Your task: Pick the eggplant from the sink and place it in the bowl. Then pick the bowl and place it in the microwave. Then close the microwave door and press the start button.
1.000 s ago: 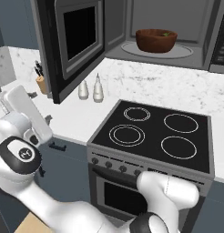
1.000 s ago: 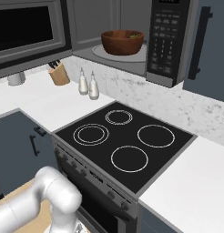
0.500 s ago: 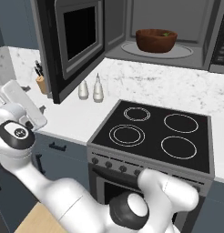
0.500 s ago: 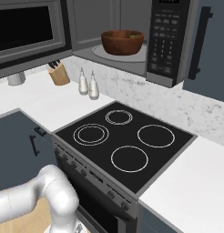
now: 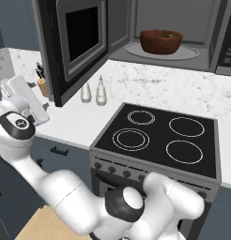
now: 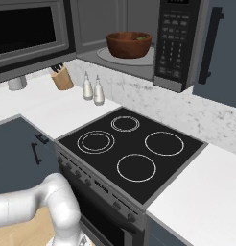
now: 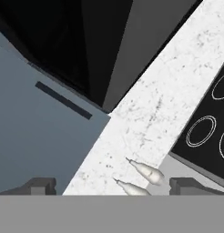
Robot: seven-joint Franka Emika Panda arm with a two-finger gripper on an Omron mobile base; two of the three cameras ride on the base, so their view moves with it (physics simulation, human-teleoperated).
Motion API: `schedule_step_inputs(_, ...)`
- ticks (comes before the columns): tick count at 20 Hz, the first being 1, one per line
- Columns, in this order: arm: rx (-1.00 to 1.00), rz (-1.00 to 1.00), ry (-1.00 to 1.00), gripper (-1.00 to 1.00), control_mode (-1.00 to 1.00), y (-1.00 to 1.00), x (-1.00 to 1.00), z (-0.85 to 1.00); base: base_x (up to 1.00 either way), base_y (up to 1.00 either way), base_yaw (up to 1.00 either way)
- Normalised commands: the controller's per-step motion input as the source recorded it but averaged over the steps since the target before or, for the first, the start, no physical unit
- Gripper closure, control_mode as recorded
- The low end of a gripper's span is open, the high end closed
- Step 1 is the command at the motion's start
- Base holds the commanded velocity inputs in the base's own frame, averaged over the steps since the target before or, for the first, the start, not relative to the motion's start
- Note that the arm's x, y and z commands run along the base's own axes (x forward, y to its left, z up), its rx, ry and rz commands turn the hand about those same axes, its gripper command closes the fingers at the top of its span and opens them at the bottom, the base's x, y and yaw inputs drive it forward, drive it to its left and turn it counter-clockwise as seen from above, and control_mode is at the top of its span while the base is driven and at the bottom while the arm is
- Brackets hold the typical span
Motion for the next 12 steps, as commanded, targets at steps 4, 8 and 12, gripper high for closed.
schedule_step_inputs(4,0.25,0.11,-0.11,-1.0,-1.0,-1.0,0.0,0.17,0.0,0.0,0.0)
schedule_step_inputs(8,0.25,0.15,-0.1,-1.0,-1.0,-1.0,0.0,0.02,0.0,0.0,0.0)
schedule_step_inputs(12,0.24,0.15,-0.14,-1.0,-1.0,-1.0,-0.12,0.0,0.0,0.0,0.0)
